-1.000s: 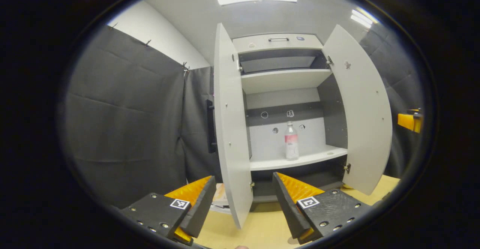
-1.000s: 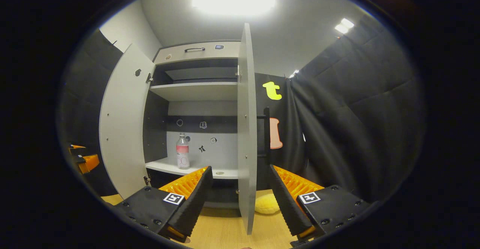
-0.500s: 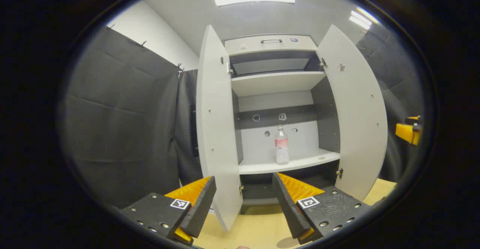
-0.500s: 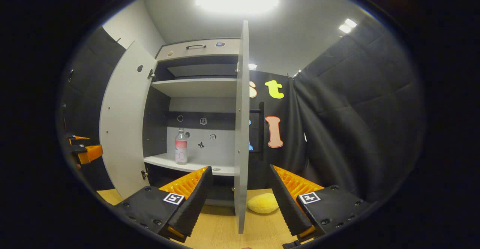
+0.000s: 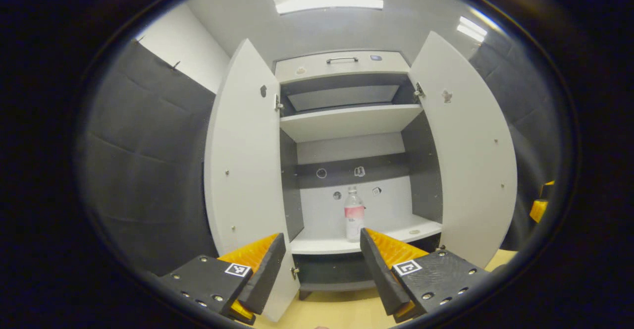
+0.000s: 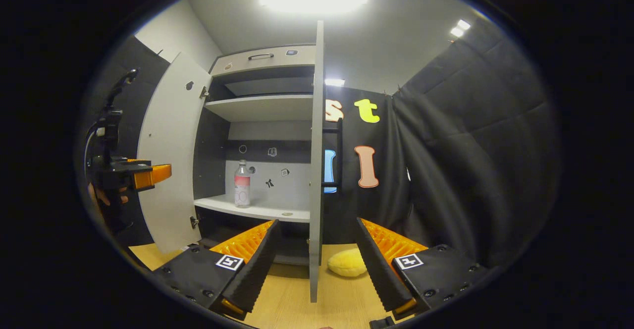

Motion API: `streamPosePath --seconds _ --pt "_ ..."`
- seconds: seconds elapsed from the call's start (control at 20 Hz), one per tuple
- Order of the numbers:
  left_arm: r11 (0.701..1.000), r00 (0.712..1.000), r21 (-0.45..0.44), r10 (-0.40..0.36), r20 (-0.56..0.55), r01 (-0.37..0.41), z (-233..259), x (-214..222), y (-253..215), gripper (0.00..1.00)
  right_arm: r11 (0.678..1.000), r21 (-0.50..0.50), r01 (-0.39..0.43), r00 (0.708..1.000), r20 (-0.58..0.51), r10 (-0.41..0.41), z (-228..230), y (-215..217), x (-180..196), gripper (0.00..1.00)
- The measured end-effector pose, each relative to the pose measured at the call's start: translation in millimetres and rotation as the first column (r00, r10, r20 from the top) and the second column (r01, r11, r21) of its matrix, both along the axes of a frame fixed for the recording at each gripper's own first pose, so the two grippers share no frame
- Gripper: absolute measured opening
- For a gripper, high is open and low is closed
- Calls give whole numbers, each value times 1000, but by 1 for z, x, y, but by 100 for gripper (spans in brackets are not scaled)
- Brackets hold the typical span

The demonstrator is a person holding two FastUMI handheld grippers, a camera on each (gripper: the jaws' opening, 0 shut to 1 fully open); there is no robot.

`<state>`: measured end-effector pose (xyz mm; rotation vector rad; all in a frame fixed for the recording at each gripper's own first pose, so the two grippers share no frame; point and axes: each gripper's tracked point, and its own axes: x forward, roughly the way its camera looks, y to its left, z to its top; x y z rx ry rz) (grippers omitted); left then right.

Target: Grasp the bottle in the cabinet with the left hand and place it on the coaster, then close the right door with the right hand and the left door with the left hand.

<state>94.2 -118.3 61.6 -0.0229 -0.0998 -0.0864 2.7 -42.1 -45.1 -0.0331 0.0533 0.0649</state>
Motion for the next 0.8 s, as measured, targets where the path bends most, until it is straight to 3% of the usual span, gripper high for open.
streamPosePath --seconds 0.05,0.1,0.25,0.3,0.35,0.8 --pt "1000 1000 -7 -14 4 14 3 12 -5 95 1000 0 11 1000 -6 -11 -2 -3 0 95" --pt "1000 1000 -10 -28 11 28 6 24 -11 88 1000 3 25 1000 -13 -25 -5 -6 1 95" --pt "997 997 -13 -78 14 78 5 64 -32 88 997 0 78 997 -23 -78 -9 -17 3 95" --pt "995 995 -15 -94 10 95 5 75 -39 95 996 -2 94 995 -19 -94 -8 -20 5 95" --pt "994 994 -19 -111 7 111 3 86 -46 88 994 -2 108 994 -15 -108 -8 -22 7 95" --pt "982 982 -28 -187 -8 187 -12 183 -79 88 980 -27 200 980 -17 -200 -13 -29 24 95"
